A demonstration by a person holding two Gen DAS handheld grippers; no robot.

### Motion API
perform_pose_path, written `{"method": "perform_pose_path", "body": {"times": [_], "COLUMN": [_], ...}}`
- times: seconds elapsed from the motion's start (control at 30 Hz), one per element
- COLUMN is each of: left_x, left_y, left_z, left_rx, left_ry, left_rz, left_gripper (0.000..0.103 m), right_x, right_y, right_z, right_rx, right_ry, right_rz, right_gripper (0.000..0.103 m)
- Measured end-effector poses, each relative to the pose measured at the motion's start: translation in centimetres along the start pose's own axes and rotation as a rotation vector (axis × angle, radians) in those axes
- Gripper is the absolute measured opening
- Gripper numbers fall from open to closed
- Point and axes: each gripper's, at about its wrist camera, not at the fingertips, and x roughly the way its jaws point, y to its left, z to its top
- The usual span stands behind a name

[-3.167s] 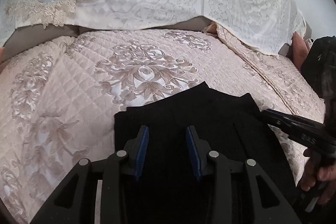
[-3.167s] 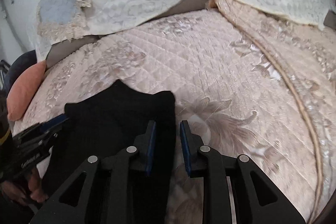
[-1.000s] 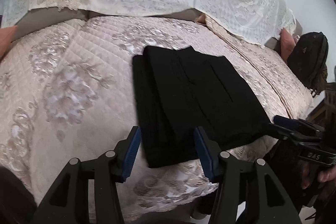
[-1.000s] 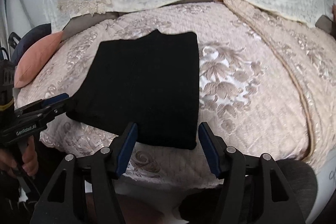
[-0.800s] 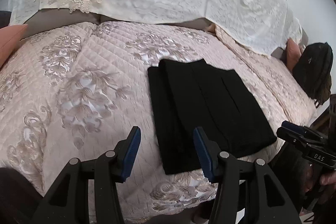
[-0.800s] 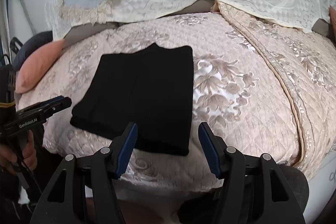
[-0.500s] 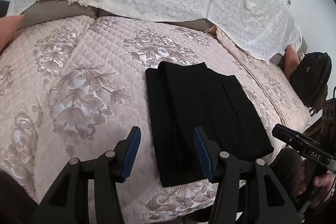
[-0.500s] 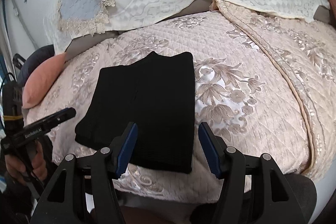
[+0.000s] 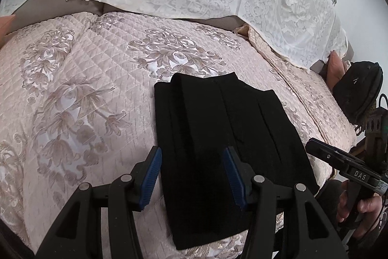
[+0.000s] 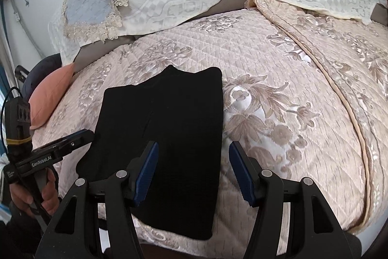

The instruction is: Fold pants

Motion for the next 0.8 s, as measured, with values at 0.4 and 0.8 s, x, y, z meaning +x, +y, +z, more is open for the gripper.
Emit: {"method": "perform_pose_path", "body": {"times": [0.4,0.8], "left_x": [1.9,2.9], "left_y": [1.1,2.1], "left_z": [0.4,1.2], "left_rx": [-0.032,-0.086], "left_ry": [0.032,0.022], "left_rz": [-0.026,-0.095], "left_gripper": [0.061,0.064], "right_x": [2.3,3.6], "right_y": [-1.4,-1.6], "right_z": [0.3,1.1], "right_rx": [0.037,0.049], "right_ry": [0.046,0.053], "right_rz": [0.034,0.068], "right_gripper": [0.061,0.061]}}
